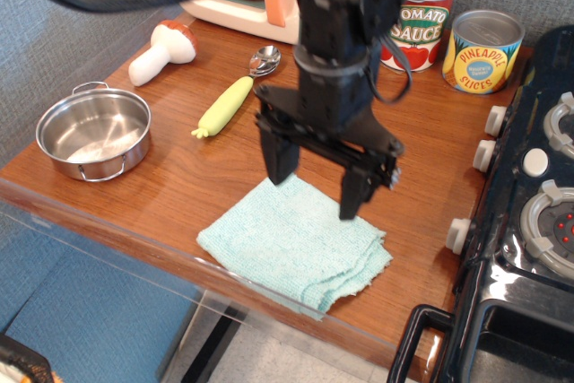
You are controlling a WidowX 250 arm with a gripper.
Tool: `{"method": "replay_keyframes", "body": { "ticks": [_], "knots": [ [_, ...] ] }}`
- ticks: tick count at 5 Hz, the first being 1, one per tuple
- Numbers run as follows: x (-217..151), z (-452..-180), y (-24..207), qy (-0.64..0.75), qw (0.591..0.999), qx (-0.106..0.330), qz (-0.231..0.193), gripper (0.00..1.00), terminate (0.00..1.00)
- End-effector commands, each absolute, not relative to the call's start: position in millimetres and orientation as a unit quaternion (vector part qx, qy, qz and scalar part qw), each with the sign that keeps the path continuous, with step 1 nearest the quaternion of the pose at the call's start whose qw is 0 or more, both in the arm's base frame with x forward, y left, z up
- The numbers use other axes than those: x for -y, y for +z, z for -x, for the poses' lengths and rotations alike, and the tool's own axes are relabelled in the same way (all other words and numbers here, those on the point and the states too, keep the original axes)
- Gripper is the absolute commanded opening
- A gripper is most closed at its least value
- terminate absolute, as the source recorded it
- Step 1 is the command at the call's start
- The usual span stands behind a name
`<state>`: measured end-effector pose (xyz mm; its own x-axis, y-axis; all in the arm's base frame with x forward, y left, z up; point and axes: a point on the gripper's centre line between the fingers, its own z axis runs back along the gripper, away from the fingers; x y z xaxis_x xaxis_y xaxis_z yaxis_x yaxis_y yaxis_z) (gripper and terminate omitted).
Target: Slide towel to the bottom of the table.
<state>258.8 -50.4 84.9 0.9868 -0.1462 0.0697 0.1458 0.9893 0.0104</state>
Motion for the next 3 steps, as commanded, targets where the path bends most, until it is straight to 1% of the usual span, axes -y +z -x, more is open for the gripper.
{"method": "replay_keyframes", "body": {
  "ticks": [1,2,3],
  "knots": [
    [47.0,-251.0,102.8,-0.024,0.996,0.045,-0.074,1.0,0.0],
    [47.0,-251.0,102.8,-0.024,0.996,0.045,-0.074,1.0,0.0],
    [47.0,-251.0,102.8,-0.024,0.996,0.045,-0.074,1.0,1.0]
  ]
}}
